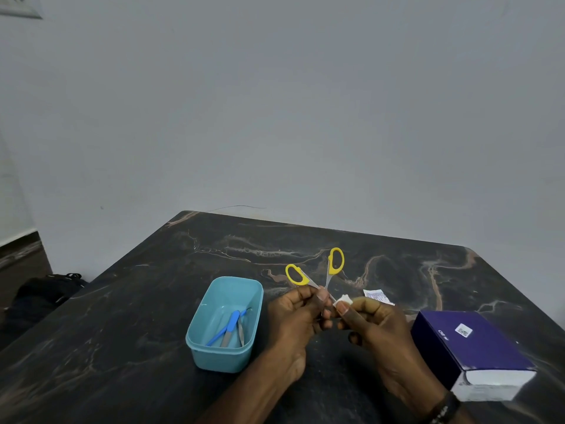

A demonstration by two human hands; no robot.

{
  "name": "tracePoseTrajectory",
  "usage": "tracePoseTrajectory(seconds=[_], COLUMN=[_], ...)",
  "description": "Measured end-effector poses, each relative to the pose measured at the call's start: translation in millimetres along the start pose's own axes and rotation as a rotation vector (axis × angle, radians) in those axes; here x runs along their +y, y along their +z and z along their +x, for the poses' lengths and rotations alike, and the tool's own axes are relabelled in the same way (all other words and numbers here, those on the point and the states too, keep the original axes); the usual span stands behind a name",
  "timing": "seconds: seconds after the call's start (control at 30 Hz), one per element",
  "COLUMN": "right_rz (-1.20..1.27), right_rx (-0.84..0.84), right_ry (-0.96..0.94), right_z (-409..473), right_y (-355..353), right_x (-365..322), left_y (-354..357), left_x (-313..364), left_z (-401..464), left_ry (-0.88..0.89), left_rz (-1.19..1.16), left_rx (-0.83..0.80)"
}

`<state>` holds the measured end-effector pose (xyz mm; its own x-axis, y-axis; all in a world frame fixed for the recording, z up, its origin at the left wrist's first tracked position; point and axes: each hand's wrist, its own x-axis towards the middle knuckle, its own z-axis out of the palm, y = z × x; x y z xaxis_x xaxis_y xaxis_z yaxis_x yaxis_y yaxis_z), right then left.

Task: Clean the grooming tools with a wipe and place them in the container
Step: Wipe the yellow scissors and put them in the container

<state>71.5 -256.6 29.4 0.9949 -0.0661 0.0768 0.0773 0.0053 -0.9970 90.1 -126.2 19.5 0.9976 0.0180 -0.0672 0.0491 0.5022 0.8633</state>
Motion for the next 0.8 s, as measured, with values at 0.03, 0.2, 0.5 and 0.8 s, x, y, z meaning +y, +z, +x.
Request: tracePoseTrajectory(seconds=[0.03, 0.2, 0.5, 0.8], right_rz=[0.001, 0.028, -0.03, -0.064], right_rx=[0.012, 0.106, 0.115, 0.209], right_ry=[-0.003, -0.041, -0.088, -0.156], right_z=[0.1, 2.4, 3.6, 6.5], right_y=[0.4, 1.8, 0.7, -3.9], right_x=[-0.4, -1.0, 4.0, 4.9], left_y=[0.3, 3.0, 2.6, 1.8], left_x=[-0.1, -0.3, -0.1, 1.4], left_z=[0.3, -0.3, -0.4, -1.9], left_ry=[0.003, 0.013, 0.033, 0.056], left_rz=[0.006, 0.017, 0.026, 0.073], left_rx=[0.008, 0.03, 0.044, 0.026])
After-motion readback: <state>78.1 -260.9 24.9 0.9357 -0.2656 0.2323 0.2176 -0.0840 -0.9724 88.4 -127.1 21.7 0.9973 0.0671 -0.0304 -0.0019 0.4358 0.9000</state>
